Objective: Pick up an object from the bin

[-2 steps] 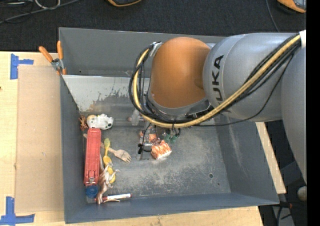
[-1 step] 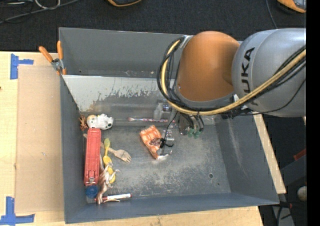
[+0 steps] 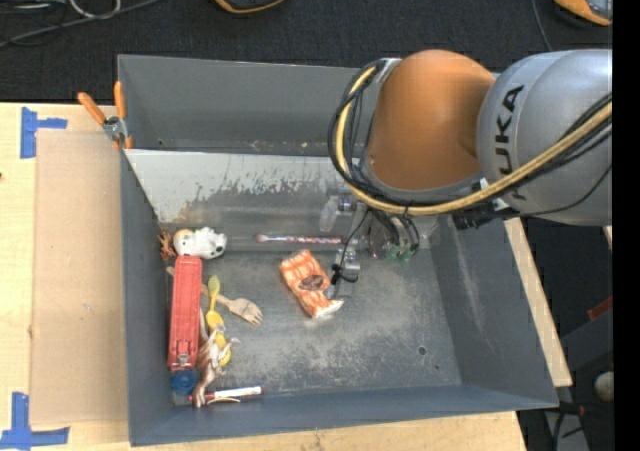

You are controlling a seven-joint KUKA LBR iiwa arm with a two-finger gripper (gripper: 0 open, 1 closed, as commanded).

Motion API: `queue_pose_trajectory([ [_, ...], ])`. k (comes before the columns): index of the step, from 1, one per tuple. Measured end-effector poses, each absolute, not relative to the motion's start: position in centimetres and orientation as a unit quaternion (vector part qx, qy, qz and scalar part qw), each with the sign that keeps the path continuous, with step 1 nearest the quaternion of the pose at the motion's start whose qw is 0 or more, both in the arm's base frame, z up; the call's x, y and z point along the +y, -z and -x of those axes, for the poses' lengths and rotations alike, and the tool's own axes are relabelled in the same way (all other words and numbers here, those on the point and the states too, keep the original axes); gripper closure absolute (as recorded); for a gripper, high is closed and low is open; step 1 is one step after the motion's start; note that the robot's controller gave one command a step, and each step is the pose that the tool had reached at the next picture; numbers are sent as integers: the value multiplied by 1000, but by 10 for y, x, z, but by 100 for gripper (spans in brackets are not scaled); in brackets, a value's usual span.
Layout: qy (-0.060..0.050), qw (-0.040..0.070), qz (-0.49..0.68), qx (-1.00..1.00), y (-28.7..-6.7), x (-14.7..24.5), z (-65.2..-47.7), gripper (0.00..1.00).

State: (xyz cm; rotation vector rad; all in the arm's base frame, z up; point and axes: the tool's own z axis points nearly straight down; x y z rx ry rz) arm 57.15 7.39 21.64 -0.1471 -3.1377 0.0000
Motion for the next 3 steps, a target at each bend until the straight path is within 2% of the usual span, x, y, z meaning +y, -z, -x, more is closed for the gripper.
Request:
queue_pose_trajectory([
  [1,0,0,61,-998,-200,67,-576,0],
  [2,1,0,93,-996,-180,82,-579,0],
  [3,0,1,142,-990,-163,84,-570,0],
])
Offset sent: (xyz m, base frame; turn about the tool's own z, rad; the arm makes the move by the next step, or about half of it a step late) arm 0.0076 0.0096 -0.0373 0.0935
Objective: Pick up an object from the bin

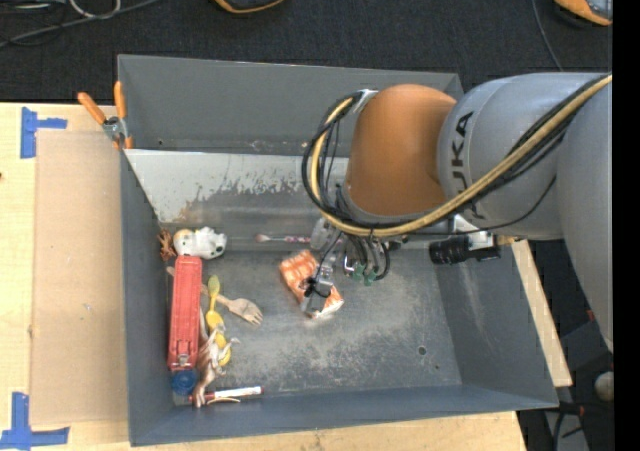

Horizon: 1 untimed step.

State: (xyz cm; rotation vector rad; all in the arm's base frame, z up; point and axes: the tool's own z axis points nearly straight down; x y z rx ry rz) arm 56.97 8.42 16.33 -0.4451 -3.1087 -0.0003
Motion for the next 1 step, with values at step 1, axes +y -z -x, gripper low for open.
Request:
queue_pose_trajectory([
  [1,1,1,38,-999,-151,77,-558,0],
])
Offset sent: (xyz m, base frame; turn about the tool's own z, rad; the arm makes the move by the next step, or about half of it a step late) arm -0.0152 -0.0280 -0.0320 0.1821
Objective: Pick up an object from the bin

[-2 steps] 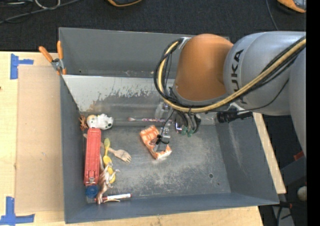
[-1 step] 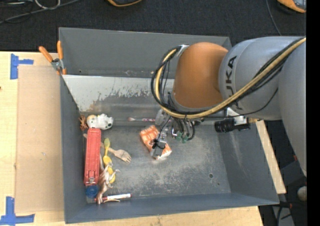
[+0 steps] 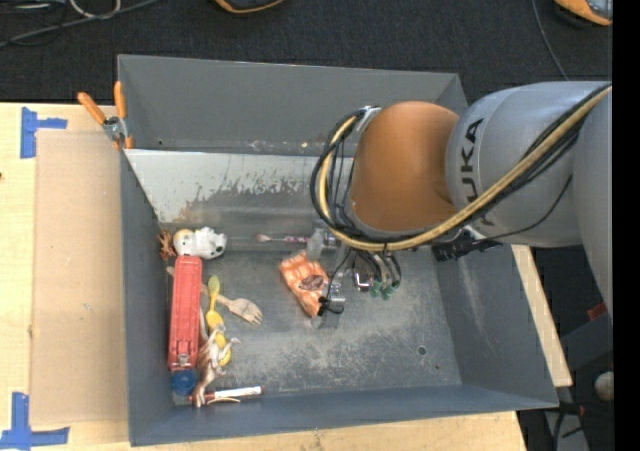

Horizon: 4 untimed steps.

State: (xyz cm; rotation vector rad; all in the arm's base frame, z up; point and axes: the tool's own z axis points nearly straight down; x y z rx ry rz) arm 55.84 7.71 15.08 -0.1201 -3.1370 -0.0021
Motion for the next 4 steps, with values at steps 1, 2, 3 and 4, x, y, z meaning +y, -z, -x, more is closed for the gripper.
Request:
queue_pose_trajectory([
  [1,1,1,76,-997,-142,66,-557,0],
  [2,1,0,183,-983,-127,66,-574,0],
  [3,1,0,95,-995,-118,69,-582,0],
  [4,0,0,150,-989,-77,58,-576,0],
])
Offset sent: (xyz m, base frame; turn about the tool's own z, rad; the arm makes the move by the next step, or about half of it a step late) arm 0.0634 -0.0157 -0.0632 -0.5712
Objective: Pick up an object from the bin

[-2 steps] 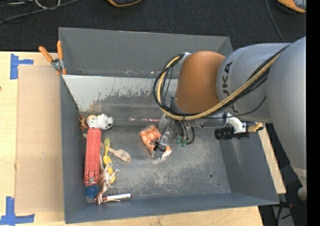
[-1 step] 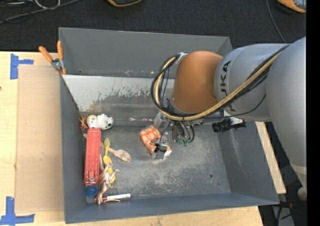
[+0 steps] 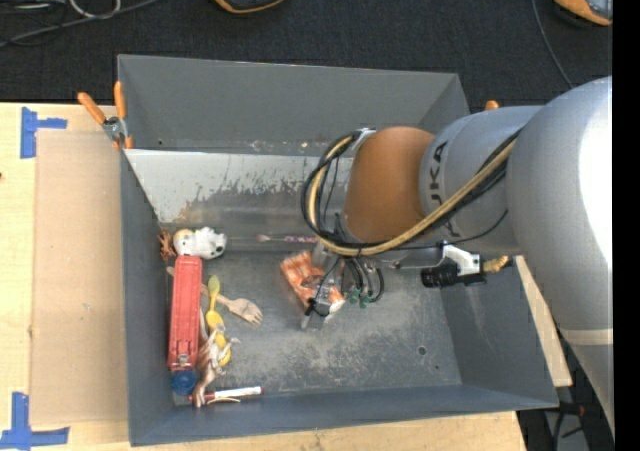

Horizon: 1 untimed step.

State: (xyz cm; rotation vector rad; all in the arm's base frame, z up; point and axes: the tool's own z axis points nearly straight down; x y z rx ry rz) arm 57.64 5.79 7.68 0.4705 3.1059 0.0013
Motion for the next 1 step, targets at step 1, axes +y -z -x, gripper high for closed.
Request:
queue_pose_trajectory([
  [1,-2,3,-192,981,-74,44,-600,100],
])
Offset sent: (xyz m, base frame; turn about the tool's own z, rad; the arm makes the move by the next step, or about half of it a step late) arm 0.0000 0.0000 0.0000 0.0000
